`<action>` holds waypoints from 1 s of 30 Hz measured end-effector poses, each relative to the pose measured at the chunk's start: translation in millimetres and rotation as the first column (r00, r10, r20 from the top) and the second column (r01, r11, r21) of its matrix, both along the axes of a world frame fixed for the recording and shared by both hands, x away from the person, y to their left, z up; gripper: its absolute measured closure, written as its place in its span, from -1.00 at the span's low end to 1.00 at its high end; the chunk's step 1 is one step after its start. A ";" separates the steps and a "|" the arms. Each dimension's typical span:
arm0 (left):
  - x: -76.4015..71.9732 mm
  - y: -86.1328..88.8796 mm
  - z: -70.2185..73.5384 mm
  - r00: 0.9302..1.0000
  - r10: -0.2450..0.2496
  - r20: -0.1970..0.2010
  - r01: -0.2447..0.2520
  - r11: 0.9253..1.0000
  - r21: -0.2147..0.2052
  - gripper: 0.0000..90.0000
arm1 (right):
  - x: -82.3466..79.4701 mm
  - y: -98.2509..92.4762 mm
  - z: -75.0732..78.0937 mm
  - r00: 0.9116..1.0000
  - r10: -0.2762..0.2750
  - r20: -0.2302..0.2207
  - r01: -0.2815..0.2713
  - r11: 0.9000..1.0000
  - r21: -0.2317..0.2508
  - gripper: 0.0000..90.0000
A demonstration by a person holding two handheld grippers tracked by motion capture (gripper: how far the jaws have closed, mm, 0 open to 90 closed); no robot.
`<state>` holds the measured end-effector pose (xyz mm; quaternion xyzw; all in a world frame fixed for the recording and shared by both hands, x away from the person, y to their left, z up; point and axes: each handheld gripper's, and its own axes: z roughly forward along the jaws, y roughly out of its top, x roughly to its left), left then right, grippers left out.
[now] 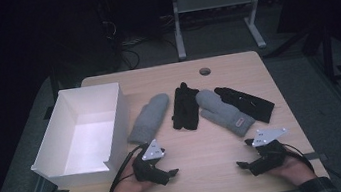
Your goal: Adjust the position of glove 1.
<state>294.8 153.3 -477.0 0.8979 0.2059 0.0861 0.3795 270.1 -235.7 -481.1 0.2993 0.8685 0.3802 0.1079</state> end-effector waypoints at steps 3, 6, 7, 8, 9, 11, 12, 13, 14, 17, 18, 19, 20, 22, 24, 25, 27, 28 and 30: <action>0.0 0.0 0.0 1.000 0.000 0.000 0.000 1.000 0.000 -0.71 | -0.6 -1.9 3.5 1.000 0.010 -0.024 -0.010 1.000 0.016 -0.39; 0.0 0.0 0.0 1.000 0.000 0.000 0.000 1.000 0.000 -0.71 | -1.2 -3.0 11.2 0.999 0.022 -0.026 -0.021 0.999 0.043 -0.11; 0.0 0.0 0.0 1.000 0.000 0.000 0.000 1.000 0.000 -0.71 | -1.3 -3.1 14.1 1.000 0.025 -0.017 -0.024 0.998 0.049 -0.02; 0.0 0.0 0.0 1.000 0.000 0.000 0.000 1.000 0.000 -0.71 | -0.8 -3.3 17.1 1.000 0.025 -0.016 -0.025 0.998 0.056 0.11; 0.0 0.0 0.0 1.000 0.000 0.001 0.000 1.000 0.001 -0.71 | 0.0 -3.6 20.2 0.999 0.026 -0.021 -0.025 0.998 0.066 0.18; 0.3 0.1 0.0 1.000 -0.002 0.002 0.002 1.000 0.002 -0.71 | 3.5 -4.1 25.7 1.000 0.024 -0.014 -0.023 0.997 0.075 0.43; 0.2 0.0 -0.1 1.000 -0.001 0.001 0.001 1.000 0.000 -0.71 | 5.9 -4.0 28.9 1.000 0.017 -0.025 -0.015 0.997 0.071 0.54; 0.0 -0.2 -0.3 1.000 0.001 0.000 -0.001 1.000 -0.005 -0.71 | 9.2 -4.2 31.8 1.000 0.009 -0.022 -0.007 0.998 0.067 0.68; -0.2 -0.6 -0.5 1.000 0.004 -0.001 -0.004 1.000 -0.011 -0.71 | 12.9 -4.4 34.4 1.000 0.000 -0.023 0.001 0.998 0.068 0.83; 0.2 -0.2 -0.1 1.000 0.000 0.005 0.000 1.000 -0.003 -0.71 | 24.0 -5.8 42.4 0.999 -0.030 -0.011 0.030 0.998 0.059 1.00; 0.3 -0.2 -0.2 1.000 -0.001 0.006 0.001 1.000 -0.004 -0.71 | 27.6 -6.2 44.8 0.999 -0.038 -0.006 0.039 0.998 0.056 1.00; 0.4 -0.2 -0.2 1.000 -0.001 0.006 0.001 1.000 -0.003 -0.71 | 31.6 -7.0 47.0 0.999 -0.045 0.005 0.045 0.998 0.051 1.00; 0.4 -0.2 -0.2 1.000 -0.001 0.005 0.001 1.000 -0.004 -0.71 | 35.7 -7.9 49.2 0.998 -0.056 0.008 0.055 0.997 0.051 1.00; 0.2 -0.2 0.1 1.000 0.000 0.003 0.000 1.000 -0.002 -0.71 | 44.3 -10.4 52.0 0.997 -0.077 0.013 0.076 0.995 0.057 1.00; 0.1 -0.3 0.1 1.000 0.001 0.003 0.000 1.000 -0.003 -0.71 | 52.7 -14.0 54.1 0.995 -0.096 0.024 0.094 0.994 0.064 1.00; 0.2 -0.3 0.2 1.000 0.000 0.003 0.000 1.000 -0.001 -0.71 | 56.9 -15.9 54.8 0.994 -0.105 0.032 0.103 0.993 0.062 1.00; 0.4 -0.3 0.0 1.000 -0.001 0.004 0.001 1.000 -0.003 -0.71 | 64.9 -18.9 56.4 0.991 -0.128 0.042 0.125 0.991 0.057 1.00; 0.5 -0.3 0.1 1.000 -0.002 0.003 0.002 1.000 -0.002 -0.71 | 69.2 -20.1 57.1 0.990 -0.137 0.039 0.135 0.989 0.058 1.00; 0.6 -0.1 0.3 1.000 -0.004 0.002 0.004 1.000 0.001 -0.71 | 77.9 -21.9 57.2 0.988 -0.152 0.038 0.150 0.987 0.059 1.00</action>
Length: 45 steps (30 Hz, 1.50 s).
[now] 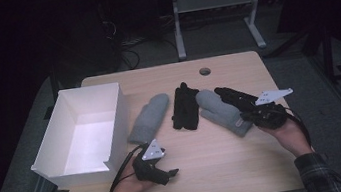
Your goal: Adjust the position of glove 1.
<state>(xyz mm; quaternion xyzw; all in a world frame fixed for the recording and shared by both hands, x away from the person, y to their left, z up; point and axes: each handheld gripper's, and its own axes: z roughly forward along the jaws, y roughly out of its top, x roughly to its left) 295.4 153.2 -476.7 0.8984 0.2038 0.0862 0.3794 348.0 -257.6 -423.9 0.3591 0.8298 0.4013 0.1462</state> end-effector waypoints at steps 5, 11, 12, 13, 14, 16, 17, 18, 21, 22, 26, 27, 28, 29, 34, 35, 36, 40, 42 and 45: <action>-0.2 -0.1 -0.1 1.000 0.002 0.000 -0.002 1.000 -0.001 -0.71 | 21.3 0.7 -6.8 1.000 -0.022 -0.014 0.021 0.999 -0.030 1.00; -0.2 -0.1 0.0 1.000 0.002 0.000 -0.002 1.000 0.000 -0.71 | 30.3 5.7 -19.4 0.998 -0.003 -0.068 -0.001 0.998 -0.065 1.00; -0.3 -0.1 0.0 1.000 0.002 -0.001 -0.002 1.000 0.000 -0.71 | 29.9 6.7 -20.7 0.997 0.002 -0.073 -0.006 0.998 -0.064 1.00; -0.3 -0.1 0.1 1.000 0.002 -0.001 -0.002 1.000 0.001 -0.71 | 29.7 7.2 -21.2 0.997 0.010 -0.075 -0.015 0.998 -0.064 1.00; -0.4 -0.2 0.1 1.000 0.003 -0.002 -0.003 1.000 0.000 -0.71 | 28.8 7.7 -21.5 0.997 0.016 -0.081 -0.022 0.998 -0.064 1.00; -0.8 -0.2 -0.1 1.000 0.006 -0.005 -0.006 1.000 -0.002 -0.71 | 27.1 10.0 -22.2 0.995 0.039 -0.087 -0.045 0.997 -0.067 1.00; -0.9 -0.3 0.1 1.000 0.005 -0.007 -0.005 1.000 -0.002 -0.71 | 25.8 11.6 -22.4 0.995 0.057 -0.088 -0.063 0.996 -0.071 1.00; -1.0 -0.3 -0.1 1.000 0.006 -0.006 -0.006 1.000 -0.004 -0.71 | 24.4 13.8 -22.4 0.993 0.073 -0.091 -0.080 0.994 -0.071 1.00; -0.9 -0.2 -0.2 1.000 0.005 -0.006 -0.005 1.000 -0.004 -0.71 | 19.1 21.1 -22.1 0.988 0.116 -0.099 -0.124 0.990 -0.070 1.00; -0.9 -0.2 -0.2 1.000 0.006 -0.005 -0.006 1.000 -0.004 -0.71 | 17.1 23.6 -22.3 0.987 0.127 -0.099 -0.134 0.989 -0.066 1.00; -1.0 -0.2 -0.1 1.000 0.005 -0.006 -0.005 1.000 -0.004 -0.71 | 9.4 31.0 -21.9 0.979 0.169 -0.113 -0.177 0.982 -0.061 1.00; -1.0 -0.2 -0.1 1.000 0.005 -0.006 -0.005 1.000 -0.003 -0.71 | 7.7 32.3 -22.2 0.977 0.182 -0.111 -0.189 0.980 -0.057 1.00; -1.0 -0.2 -0.2 1.000 0.005 -0.006 -0.005 1.000 -0.004 -0.71 | 5.8 33.6 -21.8 0.975 0.191 -0.117 -0.198 0.979 -0.054 1.00; -0.9 -0.2 -0.1 1.000 0.005 -0.006 -0.005 1.000 -0.004 -0.71 | 4.0 34.9 -22.1 0.973 0.199 -0.117 -0.206 0.977 -0.054 1.00; -1.1 -0.2 -0.1 1.000 0.006 -0.006 -0.006 1.000 -0.004 -0.71 | -6.4 43.0 -21.8 0.961 0.244 -0.130 -0.250 0.968 -0.035 1.00; -1.1 -0.1 -0.1 1.000 0.007 -0.002 -0.007 1.000 -0.003 -0.71 | -8.4 45.3 -21.6 0.959 0.252 -0.129 -0.259 0.965 -0.037 1.00; -1.2 -0.1 -0.1 1.000 0.007 -0.002 -0.007 1.000 -0.002 -0.71 | -10.4 48.1 -21.3 0.956 0.262 -0.132 -0.268 0.963 -0.036 1.00; -0.9 -0.2 0.0 1.000 0.007 -0.003 -0.007 1.000 -0.001 -0.71 | -17.7 60.5 -20.6 0.943 0.304 -0.133 -0.311 0.950 -0.037 1.00; -0.5 -0.3 0.1 1.000 0.005 0.001 -0.005 1.000 0.001 -0.71 | -21.6 67.3 -20.2 0.937 0.319 -0.140 -0.326 0.945 -0.033 1.00; -0.5 -0.3 0.1 1.000 0.004 0.001 -0.004 1.000 0.002 -0.71 | -26.2 77.6 -20.3 0.925 0.353 -0.142 -0.361 0.932 -0.032 1.00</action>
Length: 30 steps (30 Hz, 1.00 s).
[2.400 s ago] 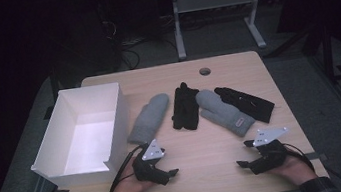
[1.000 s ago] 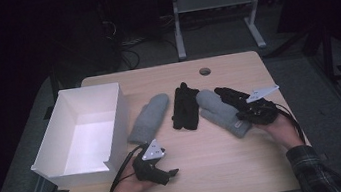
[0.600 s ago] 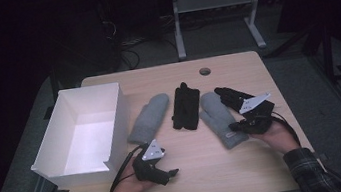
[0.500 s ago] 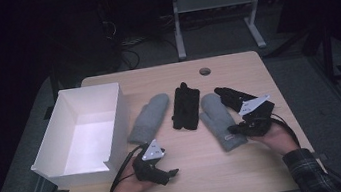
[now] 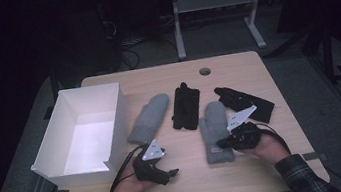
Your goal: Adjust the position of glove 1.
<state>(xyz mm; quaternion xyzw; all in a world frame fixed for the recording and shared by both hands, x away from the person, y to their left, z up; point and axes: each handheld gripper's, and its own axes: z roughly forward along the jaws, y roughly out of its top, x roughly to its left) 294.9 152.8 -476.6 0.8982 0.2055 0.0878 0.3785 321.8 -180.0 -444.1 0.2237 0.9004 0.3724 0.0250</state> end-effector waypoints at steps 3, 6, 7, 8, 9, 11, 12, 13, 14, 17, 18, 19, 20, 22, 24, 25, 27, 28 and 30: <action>-0.1 0.0 -0.1 1.000 0.000 -0.002 0.000 1.000 -0.001 -0.71 | -4.3 9.9 0.4 0.999 0.036 0.004 -0.036 0.999 -0.005 1.00; -0.4 0.0 0.0 1.000 0.001 -0.001 -0.001 1.000 0.001 -0.71 | -7.3 19.0 1.1 0.997 0.073 0.015 -0.073 0.997 -0.015 1.00; -0.6 0.0 0.0 1.000 0.003 -0.002 -0.003 1.000 -0.001 -0.71 | -7.8 21.6 1.0 0.996 0.086 0.020 -0.085 0.996 -0.017 1.00; -0.7 -0.1 -0.2 1.000 0.004 -0.003 -0.004 1.000 -0.004 -0.71 | -8.4 24.1 1.1 0.995 0.097 0.020 -0.096 0.995 -0.017 1.00; -0.7 -0.2 -0.2 1.000 0.005 -0.003 -0.005 1.000 -0.005 -0.71 | -9.3 26.7 1.1 0.995 0.102 0.018 -0.101 0.995 -0.016 1.00; -0.7 -0.2 -0.1 1.000 0.005 -0.003 -0.005 1.000 -0.005 -0.71 | -10.5 31.1 0.7 0.993 0.120 0.017 -0.120 0.993 -0.011 1.00; -0.6 -0.2 -0.1 1.000 0.004 -0.003 -0.004 1.000 -0.004 -0.71 | -11.3 33.4 0.4 0.992 0.129 0.017 -0.129 0.992 -0.007 1.00; -0.7 -0.3 -0.2 1.000 0.005 -0.004 -0.005 1.000 -0.007 -0.71 | -12.7 36.0 0.3 0.991 0.131 0.009 -0.131 0.991 -0.001 1.00; -1.0 -0.8 -0.5 1.000 0.010 -0.006 -0.010 1.000 -0.014 -0.71 | -13.5 38.3 0.1 0.990 0.139 0.008 -0.139 0.990 0.000 1.00; -0.7 -1.4 -0.6 1.000 0.010 -0.008 -0.010 1.000 -0.015 -0.71 | -16.5 45.9 0.1 0.987 0.158 0.002 -0.158 0.987 0.006 1.00; -0.6 -1.6 -0.7 1.000 0.009 -0.008 -0.010 1.000 -0.016 -0.71 | -17.3 47.6 0.4 0.987 0.162 0.006 -0.163 0.987 0.008 1.00; -0.5 -1.7 -0.6 1.000 0.009 -0.007 -0.009 1.000 -0.016 -0.71 | -17.6 48.3 1.5 0.986 0.164 0.016 -0.164 0.986 0.009 1.00; -0.5 -1.7 -0.6 1.000 0.009 -0.008 -0.009 1.000 -0.016 -0.71 | -17.4 47.8 3.4 0.987 0.158 0.020 -0.159 0.987 0.017 1.00; -0.5 -1.7 -0.5 1.000 0.009 -0.007 -0.009 1.000 -0.015 -0.71 | -12.3 43.5 8.1 0.991 0.130 0.037 -0.131 0.991 0.029 1.00; 0.1 -1.2 -0.2 1.000 0.003 -0.001 -0.003 1.000 -0.007 -0.71 | -1.5 37.8 12.2 0.995 0.080 0.054 -0.082 0.996 0.029 1.00; 0.0 -1.4 -0.3 1.000 0.005 -0.003 -0.005 1.000 -0.010 -0.71 | 5.7 34.6 13.6 0.997 0.057 0.058 -0.058 0.998 0.028 1.00; 0.0 -1.3 -0.3 1.000 0.005 -0.003 -0.005 1.000 -0.009 -0.71 | 20.3 28.2 15.5 0.998 -0.004 0.057 0.002 0.999 0.032 1.00; 0.0 -1.3 -0.2 1.000 0.005 -0.003 -0.005 1.000 -0.008 -0.71 | 27.5 24.3 15.7 0.998 -0.026 0.062 0.024 0.999 0.032 1.00; -0.4 -1.5 -0.4 1.000 0.007 -0.008 -0.007 1.000 -0.011 -0.71 | 38.7 18.8 15.4 0.996 -0.069 0.064 0.067 0.997 0.039 1.00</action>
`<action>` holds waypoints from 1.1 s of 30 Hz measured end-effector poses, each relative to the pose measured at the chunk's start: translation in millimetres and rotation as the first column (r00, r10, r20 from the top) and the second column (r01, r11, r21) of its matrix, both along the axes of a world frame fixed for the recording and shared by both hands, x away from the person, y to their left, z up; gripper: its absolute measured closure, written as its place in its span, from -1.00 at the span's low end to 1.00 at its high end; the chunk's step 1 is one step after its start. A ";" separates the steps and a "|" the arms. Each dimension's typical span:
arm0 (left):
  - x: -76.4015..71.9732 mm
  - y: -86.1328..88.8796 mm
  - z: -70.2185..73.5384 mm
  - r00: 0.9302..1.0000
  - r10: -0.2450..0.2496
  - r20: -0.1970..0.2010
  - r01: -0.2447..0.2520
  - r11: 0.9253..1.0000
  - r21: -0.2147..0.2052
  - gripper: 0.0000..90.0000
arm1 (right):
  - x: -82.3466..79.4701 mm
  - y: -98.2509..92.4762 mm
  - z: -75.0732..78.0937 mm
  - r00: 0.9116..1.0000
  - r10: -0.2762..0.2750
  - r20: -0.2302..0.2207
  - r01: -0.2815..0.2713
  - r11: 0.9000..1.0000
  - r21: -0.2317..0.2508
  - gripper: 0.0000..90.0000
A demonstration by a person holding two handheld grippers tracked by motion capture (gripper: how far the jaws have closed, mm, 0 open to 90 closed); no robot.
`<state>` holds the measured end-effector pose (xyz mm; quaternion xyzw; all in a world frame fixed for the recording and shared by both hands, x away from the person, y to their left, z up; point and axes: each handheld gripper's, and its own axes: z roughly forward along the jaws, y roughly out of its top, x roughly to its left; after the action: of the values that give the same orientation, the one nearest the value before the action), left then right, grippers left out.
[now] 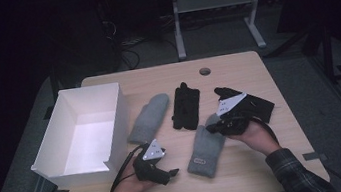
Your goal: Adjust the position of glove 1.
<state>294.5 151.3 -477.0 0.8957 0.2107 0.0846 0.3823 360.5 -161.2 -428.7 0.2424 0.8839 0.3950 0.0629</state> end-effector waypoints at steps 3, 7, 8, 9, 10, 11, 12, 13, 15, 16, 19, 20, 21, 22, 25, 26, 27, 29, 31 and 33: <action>0.1 0.1 0.0 1.000 -0.001 0.001 0.001 1.000 0.001 -0.71 | 13.1 -4.8 -3.9 0.999 -0.039 0.011 0.039 0.999 -0.029 1.00; 0.0 0.0 0.0 1.000 0.000 0.000 0.000 1.000 0.000 -0.71 | 19.0 -8.8 -11.5 0.998 -0.067 -0.006 0.067 0.996 -0.061 1.00; 0.0 0.0 0.0 1.000 0.000 0.001 0.000 1.000 0.000 -0.71 | 18.1 -11.1 -15.9 0.997 -0.072 -0.004 0.072 0.993 -0.089 1.00; -0.1 0.0 0.0 1.000 0.000 0.001 0.000 1.000 0.000 -0.71 | 16.7 -12.4 -16.8 0.997 -0.078 -0.009 0.077 0.993 -0.089 1.00; -0.3 0.1 0.0 1.000 0.000 0.000 0.000 1.000 0.000 -0.71 | 15.2 -13.5 -17.4 0.997 -0.078 -0.008 0.077 0.993 -0.090 1.00; -0.5 0.2 0.0 1.000 0.001 -0.001 -0.001 1.000 0.000 -0.71 | 13.3 -14.8 -17.4 0.997 -0.075 -0.005 0.075 0.992 -0.099 1.00; -0.5 0.2 0.1 1.000 0.000 0.000 0.000 1.000 0.001 -0.71 | 10.4 -16.3 -17.3 0.997 -0.077 -0.010 0.075 0.992 -0.104 1.00; -0.5 0.2 0.1 1.000 0.000 0.000 0.000 1.000 0.001 -0.71 | 10.4 -16.3 -17.3 0.997 -0.077 -0.010 0.075 0.992 -0.104 1.00; -0.6 0.2 0.0 1.000 0.001 -0.001 -0.001 1.000 0.000 -0.71 | -0.2 -21.9 -19.5 0.997 -0.073 -0.020 0.071 0.991 -0.113 1.00; -0.7 0.2 0.1 1.000 0.001 -0.002 -0.001 1.000 0.000 -0.71 | -4.3 -23.9 -20.3 0.997 -0.074 -0.028 0.071 0.991 -0.114 1.00; -0.7 0.2 0.1 1.000 0.002 -0.002 -0.002 1.000 0.000 -0.71 | -15.5 -29.0 -22.2 0.997 -0.070 -0.032 0.066 0.990 -0.123 1.00; -0.7 0.2 0.1 1.000 0.002 -0.002 -0.002 1.000 0.000 -0.71 | -15.5 -29.0 -22.2 0.997 -0.070 -0.032 0.066 0.990 -0.123 1.00; -0.6 0.2 0.1 1.000 0.001 -0.001 -0.001 1.000 0.001 -0.71 | -22.8 -32.0 -22.7 0.997 -0.067 -0.035 0.062 0.991 -0.120 1.00; -0.6 0.2 -0.1 1.000 0.001 0.001 -0.001 1.000 -0.001 -0.71 | -26.5 -33.0 -23.0 0.997 -0.065 -0.037 0.060 0.991 -0.121 1.00; -0.5 0.1 -0.4 1.000 0.001 0.003 -0.001 1.000 -0.003 -0.71 | -37.2 -34.7 -22.9 0.997 -0.058 -0.046 0.052 0.991 -0.125 1.00; -0.5 0.1 -0.5 1.000 0.001 0.005 0.000 1.000 -0.004 -0.71 | -39.8 -35.2 -22.9 0.997 -0.055 -0.046 0.049 0.991 -0.124 1.00; -0.5 0.1 -0.5 1.000 0.001 0.005 0.000 1.000 -0.004 -0.71 | -41.8 -35.7 -22.9 0.998 -0.053 -0.044 0.047 0.991 -0.122 1.00; -0.5 0.1 -0.5 1.000 0.001 0.003 -0.001 1.000 -0.004 -0.71 | -42.9 -37.5 -21.9 0.998 -0.053 -0.035 0.049 0.993 -0.112 1.00; -0.5 0.1 -0.6 1.000 0.001 0.004 -0.001 1.000 -0.005 -0.71 | -42.7 -40.4 -18.3 0.997 -0.066 -0.027 0.064 0.994 -0.084 0.98; -0.6 0.0 -0.5 1.000 0.002 0.003 -0.002 1.000 -0.005 -0.71 | -43.8 -45.3 -13.4 0.996 -0.086 -0.017 0.085 0.995 -0.053 0.84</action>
<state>294.0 151.4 -477.5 0.8945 0.2112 0.0856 0.3845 316.7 -206.5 -442.2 0.2821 0.8833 0.3662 0.0776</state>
